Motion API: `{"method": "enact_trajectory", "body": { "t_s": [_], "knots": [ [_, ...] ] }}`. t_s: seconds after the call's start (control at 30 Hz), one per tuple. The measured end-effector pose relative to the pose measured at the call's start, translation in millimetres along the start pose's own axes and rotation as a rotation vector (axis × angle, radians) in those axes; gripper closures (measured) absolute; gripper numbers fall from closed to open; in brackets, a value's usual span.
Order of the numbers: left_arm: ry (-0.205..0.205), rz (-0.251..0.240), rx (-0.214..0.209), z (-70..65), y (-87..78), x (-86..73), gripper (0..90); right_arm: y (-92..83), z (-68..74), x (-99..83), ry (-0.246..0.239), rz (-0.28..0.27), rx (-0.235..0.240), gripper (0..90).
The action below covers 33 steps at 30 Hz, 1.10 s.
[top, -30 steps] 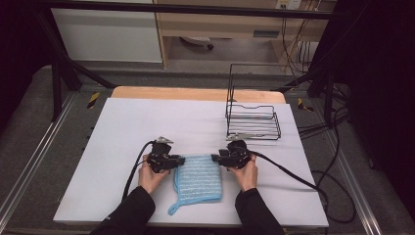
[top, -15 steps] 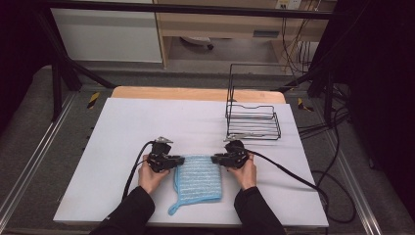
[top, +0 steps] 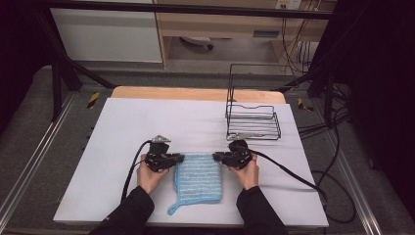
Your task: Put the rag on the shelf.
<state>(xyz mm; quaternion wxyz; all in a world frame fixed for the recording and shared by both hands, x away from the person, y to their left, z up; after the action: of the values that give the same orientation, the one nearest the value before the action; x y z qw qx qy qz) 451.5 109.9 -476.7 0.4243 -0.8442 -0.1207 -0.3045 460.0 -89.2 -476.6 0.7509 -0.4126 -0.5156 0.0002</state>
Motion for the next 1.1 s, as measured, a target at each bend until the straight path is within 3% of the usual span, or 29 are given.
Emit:
{"method": "enact_trajectory", "body": {
  "t_s": [0.63, 0.87, 1.1],
  "knots": [
    [0.076, -0.198, -0.049, -31.5, -46.0, 24.8, 79.3, -51.0, 16.4, 39.0, -0.080, -0.185, -0.046, 82.7],
    [0.082, -0.246, -0.080, -43.6, -60.4, 31.4, 79.2, -69.1, 22.1, 51.6, -0.123, -0.241, -0.075, 82.8],
    [0.115, -0.309, -0.093, -55.1, -74.8, 38.0, 79.2, -86.6, 29.7, 63.6, -0.156, -0.301, -0.092, 82.8]
  ]
}}
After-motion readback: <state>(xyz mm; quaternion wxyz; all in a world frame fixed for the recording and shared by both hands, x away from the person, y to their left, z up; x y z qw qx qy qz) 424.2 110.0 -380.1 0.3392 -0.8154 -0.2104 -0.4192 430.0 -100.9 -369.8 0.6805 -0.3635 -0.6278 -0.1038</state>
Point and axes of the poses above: each handheld gripper's, and its own axes: y roughly forward along the jaws, x roughly out of its top, z roughly to its left, the point moved 7 cm from there along y, roughly forward along the jaws, and after that the axes turned 14 degrees about -y, right-handed, at the moved point
